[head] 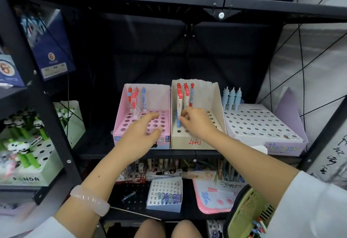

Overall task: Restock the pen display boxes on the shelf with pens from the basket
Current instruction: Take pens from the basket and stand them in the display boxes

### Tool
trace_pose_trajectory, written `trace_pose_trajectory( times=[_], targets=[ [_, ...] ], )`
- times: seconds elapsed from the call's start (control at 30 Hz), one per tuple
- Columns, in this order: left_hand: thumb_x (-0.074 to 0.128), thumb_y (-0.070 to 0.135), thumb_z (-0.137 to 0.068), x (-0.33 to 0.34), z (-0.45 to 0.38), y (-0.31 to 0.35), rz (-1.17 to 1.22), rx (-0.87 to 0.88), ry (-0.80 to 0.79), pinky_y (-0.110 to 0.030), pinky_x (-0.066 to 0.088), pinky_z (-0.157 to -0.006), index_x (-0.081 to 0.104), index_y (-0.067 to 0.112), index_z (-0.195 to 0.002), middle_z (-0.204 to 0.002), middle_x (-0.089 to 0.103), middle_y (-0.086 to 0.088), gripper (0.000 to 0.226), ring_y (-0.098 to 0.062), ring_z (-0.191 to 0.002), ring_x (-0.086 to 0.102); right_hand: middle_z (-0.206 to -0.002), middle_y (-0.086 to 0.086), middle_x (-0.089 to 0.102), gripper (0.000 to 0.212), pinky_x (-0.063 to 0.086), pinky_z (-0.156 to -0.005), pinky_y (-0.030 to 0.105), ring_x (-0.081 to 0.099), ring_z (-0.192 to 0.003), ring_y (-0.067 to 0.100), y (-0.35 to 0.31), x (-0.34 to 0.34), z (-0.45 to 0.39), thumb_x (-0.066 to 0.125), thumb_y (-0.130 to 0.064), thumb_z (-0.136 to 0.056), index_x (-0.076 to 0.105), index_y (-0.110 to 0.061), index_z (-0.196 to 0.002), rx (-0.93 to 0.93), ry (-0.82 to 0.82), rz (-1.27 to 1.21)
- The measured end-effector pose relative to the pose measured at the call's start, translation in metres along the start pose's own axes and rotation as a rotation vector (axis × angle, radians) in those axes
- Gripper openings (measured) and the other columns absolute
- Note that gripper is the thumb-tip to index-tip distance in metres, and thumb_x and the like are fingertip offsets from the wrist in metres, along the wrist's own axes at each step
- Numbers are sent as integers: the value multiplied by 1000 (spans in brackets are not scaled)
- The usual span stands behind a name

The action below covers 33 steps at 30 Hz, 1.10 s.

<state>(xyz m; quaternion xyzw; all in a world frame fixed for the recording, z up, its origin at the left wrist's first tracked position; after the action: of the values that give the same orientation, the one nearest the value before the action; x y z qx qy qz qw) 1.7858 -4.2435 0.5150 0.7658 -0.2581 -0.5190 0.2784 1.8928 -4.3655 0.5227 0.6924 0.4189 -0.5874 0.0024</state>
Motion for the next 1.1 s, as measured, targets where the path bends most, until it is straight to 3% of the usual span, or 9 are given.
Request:
trace_pose_trajectory(
  times=[0.07,0.17,0.37,0.47,0.53,0.77,0.9,1.0,1.1],
  targets=[
    [48,33,-94,2,4,8,8,10,3,-21,33,-89,39,29,-137,-142,42,10,44,-1,-105,45,-84,4,66,17,49,-72,27,62,-76,15,2,-10,6,55,-22,-93,59,-10,-103,14,5,-56],
    [48,32,-94,20,9,28,-8,60,-26,-21,29,-95,40,29,-137,-142,43,10,44,-5,-124,40,-89,-2,62,17,47,-73,20,57,-78,7,4,-31,26,54,-21,-93,61,-13,-107,-34,-17,-66],
    [48,37,-93,119,32,80,18,180,-292,-20,28,-95,37,29,-138,-142,43,6,47,-9,-129,38,-100,-5,63,21,42,-72,10,57,-92,8,75,-60,123,53,-22,-93,60,-17,-112,28,-87,-12],
    [49,33,-94,185,48,97,5,222,-433,-23,33,-96,40,22,-137,-139,48,2,45,-15,-127,43,-106,-3,62,24,47,-85,21,57,-96,8,144,-53,187,54,-22,-93,56,-18,-117,177,-217,41],
    [49,32,-94,234,61,103,-13,219,-550,-25,36,-93,42,20,-135,-135,51,-2,43,-19,-123,46,-119,-1,60,33,42,-93,21,56,-108,12,189,-40,230,54,-23,-93,52,-16,-125,267,-345,114],
    [46,34,-97,374,116,96,-44,88,-1008,-34,37,-105,32,19,-142,-147,37,-7,50,-21,-130,41,-133,10,52,42,39,-88,25,52,-117,22,306,23,350,50,-28,-95,43,-12,-133,587,-625,140],
    [47,35,-96,411,136,82,-90,23,-1119,-41,42,-100,33,22,-142,-140,44,-7,49,-26,-119,50,-127,14,56,44,38,-92,30,52,-116,27,336,61,390,48,-31,-96,41,-11,-134,679,-657,159],
    [46,38,-96,423,144,73,-148,26,-1148,-39,42,-92,32,22,-143,-119,51,-6,51,-26,-111,52,-117,19,54,56,43,-81,38,54,-104,32,346,89,407,46,-38,-94,30,-13,-141,775,-703,153],
    [46,37,-96,429,144,69,-140,3,-1153,-41,40,-98,33,22,-142,-127,51,-8,49,-26,-112,52,-137,21,36,65,31,-101,51,38,-125,36,347,106,413,37,-58,-91,26,-20,-143,821,-716,178]
  ],
)
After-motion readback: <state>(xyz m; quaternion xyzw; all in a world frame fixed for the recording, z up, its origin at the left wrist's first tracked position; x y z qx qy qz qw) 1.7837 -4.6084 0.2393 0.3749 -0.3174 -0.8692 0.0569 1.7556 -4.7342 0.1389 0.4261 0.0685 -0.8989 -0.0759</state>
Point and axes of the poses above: each hand's wrist, its own z-axis away from the middle knuckle, its own x-axis out of the palm, y = z × x, the point moved 9 cm from there along -z, towards the middle knuckle
